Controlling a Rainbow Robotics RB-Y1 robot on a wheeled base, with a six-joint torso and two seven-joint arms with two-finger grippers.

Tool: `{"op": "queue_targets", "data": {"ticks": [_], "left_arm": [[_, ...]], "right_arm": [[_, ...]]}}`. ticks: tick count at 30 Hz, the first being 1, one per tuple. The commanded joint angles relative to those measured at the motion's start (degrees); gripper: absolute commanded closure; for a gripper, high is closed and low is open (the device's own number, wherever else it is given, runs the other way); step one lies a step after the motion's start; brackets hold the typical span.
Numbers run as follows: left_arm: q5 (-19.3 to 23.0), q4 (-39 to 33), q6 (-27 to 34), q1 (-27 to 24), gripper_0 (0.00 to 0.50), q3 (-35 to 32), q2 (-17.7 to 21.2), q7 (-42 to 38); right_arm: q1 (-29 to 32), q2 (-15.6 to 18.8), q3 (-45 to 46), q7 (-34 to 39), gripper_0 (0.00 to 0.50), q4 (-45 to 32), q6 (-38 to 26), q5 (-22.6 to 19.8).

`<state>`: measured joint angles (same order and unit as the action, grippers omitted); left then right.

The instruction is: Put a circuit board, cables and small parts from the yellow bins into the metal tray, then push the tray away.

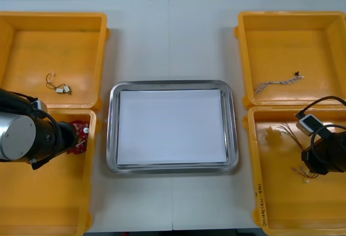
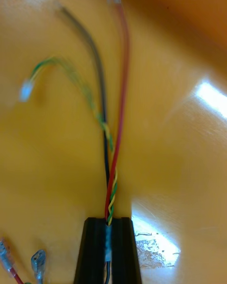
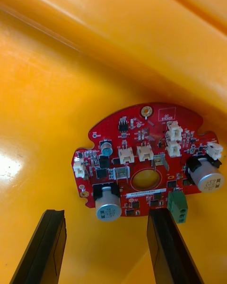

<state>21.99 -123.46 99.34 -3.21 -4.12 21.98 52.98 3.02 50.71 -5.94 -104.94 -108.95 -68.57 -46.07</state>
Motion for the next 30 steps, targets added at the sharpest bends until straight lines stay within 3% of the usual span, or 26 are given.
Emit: {"op": "queue_targets", "data": {"ticks": [1,9,16,30], "left_arm": [[-0.90,-1.96,-1.87,1.54,0.000,0.60,-0.97,5.11],[-0.90,-0.91,-3.28,1.72,0.000,0.60,-0.97,5.73],[-0.81,-0.38,-3.54,2.25,0.000,0.78,-0.97,5.91],[-2.04,1.03,-6.44,3.21,0.000,1.92,-0.97,6.35]], "right_arm": [[1.02,1.85,-1.00,-1.49,0.500,1.02,0.45,-0.33],[0.67,2.20,-1.00,-1.49,0.500,0.94,0.36,-1.74],[0.32,3.26,0.67,-1.31,0.500,0.23,-1.57,-6.84],[-0.03,3.79,9.81,2.55,0.500,-11.37,-16.77,-8.33]]}}
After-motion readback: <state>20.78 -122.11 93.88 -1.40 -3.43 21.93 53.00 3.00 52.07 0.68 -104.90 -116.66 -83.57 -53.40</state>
